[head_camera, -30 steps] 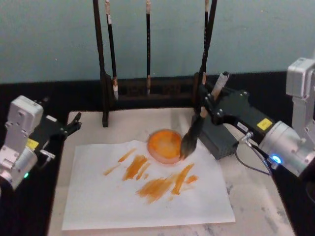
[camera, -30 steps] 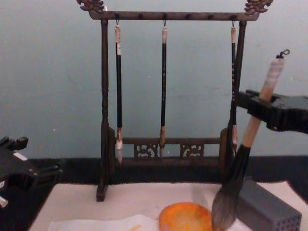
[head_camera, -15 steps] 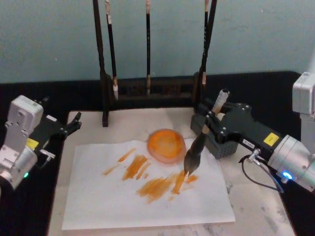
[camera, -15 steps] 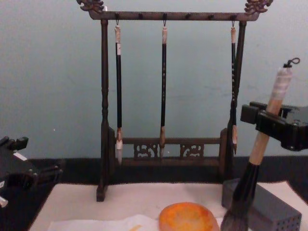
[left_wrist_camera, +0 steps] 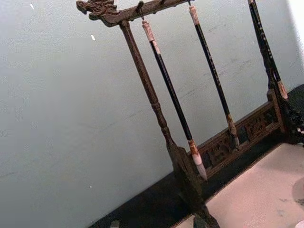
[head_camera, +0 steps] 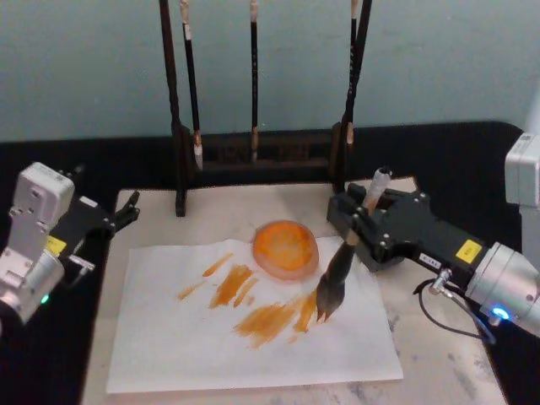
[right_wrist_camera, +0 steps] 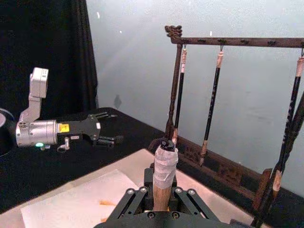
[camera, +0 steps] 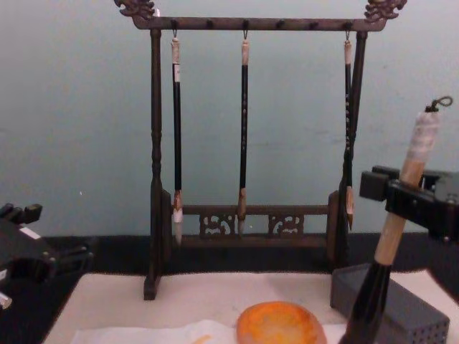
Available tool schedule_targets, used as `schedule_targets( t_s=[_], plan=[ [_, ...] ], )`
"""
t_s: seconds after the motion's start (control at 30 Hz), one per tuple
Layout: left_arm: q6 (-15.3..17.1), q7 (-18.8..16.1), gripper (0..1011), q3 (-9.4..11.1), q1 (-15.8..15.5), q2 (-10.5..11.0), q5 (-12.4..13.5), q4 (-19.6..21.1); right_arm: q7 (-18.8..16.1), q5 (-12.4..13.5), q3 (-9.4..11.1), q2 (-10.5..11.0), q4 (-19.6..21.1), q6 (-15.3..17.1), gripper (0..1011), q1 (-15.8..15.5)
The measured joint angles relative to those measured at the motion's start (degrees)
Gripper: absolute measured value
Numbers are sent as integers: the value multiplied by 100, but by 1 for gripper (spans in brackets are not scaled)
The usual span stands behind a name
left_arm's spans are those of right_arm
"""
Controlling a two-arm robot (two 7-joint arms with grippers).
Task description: Pick up the brush from the inkstone, write on the paper, then place the brush back to its original position.
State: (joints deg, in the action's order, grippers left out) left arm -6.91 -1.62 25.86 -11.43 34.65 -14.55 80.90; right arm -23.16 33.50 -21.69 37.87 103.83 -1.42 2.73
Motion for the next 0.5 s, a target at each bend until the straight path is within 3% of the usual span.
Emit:
schedule_targets(
  t_s=[0.5],
  plan=[
    [0,0,1001,0,0,0,0,0,-262,-122,113,-94,4,196,156,-91]
  ],
)
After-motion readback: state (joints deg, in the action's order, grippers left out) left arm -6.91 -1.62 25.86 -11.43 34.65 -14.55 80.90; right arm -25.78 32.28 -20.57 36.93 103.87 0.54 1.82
